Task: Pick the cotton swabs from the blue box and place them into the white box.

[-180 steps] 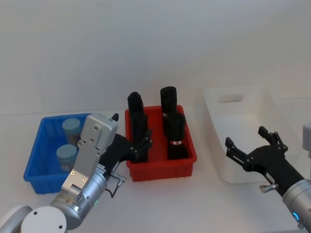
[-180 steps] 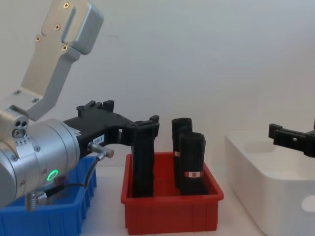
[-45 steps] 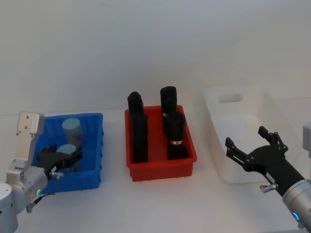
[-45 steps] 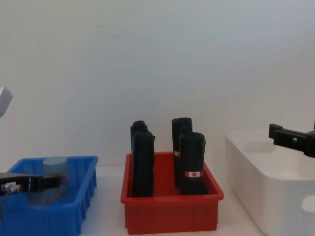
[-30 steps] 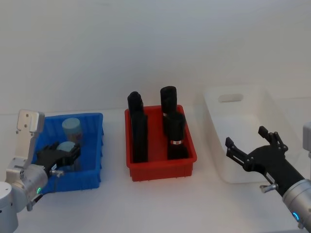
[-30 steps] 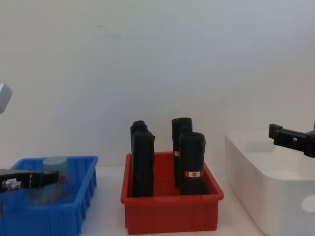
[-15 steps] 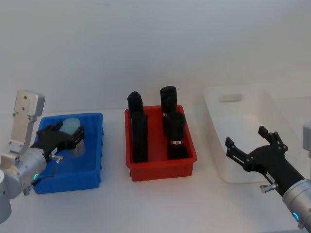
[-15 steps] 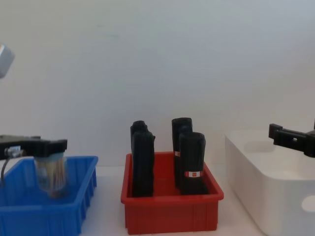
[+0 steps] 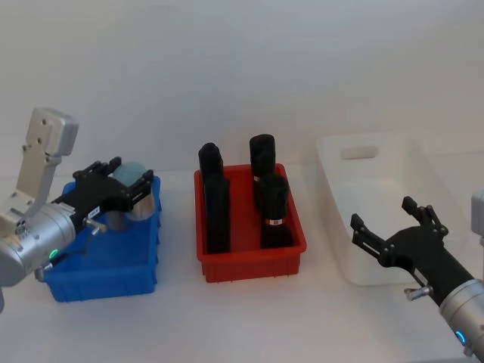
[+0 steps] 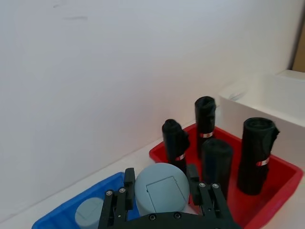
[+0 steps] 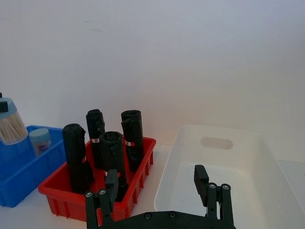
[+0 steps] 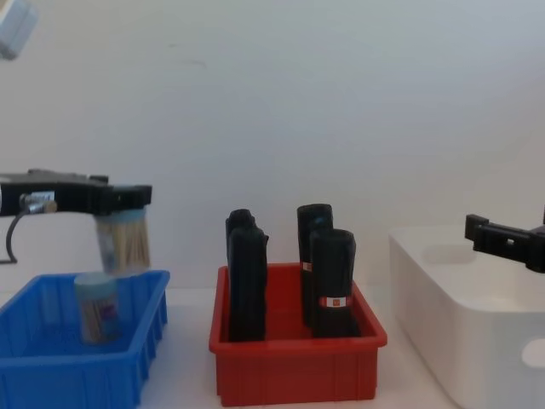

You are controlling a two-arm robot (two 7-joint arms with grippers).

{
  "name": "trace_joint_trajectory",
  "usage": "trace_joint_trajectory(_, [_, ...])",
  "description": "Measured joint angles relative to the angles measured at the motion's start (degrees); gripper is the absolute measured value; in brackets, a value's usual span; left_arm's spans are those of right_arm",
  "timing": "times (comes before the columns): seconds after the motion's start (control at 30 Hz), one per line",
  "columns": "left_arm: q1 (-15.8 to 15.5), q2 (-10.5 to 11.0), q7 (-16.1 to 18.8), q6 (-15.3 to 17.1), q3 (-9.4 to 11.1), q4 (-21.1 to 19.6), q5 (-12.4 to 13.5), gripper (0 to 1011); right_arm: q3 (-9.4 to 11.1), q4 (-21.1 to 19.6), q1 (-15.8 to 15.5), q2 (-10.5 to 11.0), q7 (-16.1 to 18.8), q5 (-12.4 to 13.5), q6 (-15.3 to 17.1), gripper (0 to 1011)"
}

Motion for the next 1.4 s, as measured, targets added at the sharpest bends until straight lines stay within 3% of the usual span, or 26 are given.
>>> trace_joint_trajectory(0.4, [-2.03,0.42,-8.99,1.35,0.14,-2.82,0.33,659,0.0,0.0,0.0,0.0,0.0,0.0,0.0,1001])
trace_joint_trajectory(0.83, [-6.3,-1.15,-20.53,3.08,1.64,-2.55,0.19,659,0.0,0.0,0.0,0.0,0.0,0.0,0.0,1002])
trace_joint_trajectory(1.17, [-9.35,-2.79,-26.43,4.24,2.97,-1.19,0.13,659,0.0,0.0,0.0,-0.01,0.0,0.0,0.0,1001])
trace_joint_trajectory(1.4, [-10.44,-3.37,-28.5,4.65,3.44,-0.72,0.09,659,-0.03,-0.15,0.14,0.02,1.15,-0.29,0.32,1001])
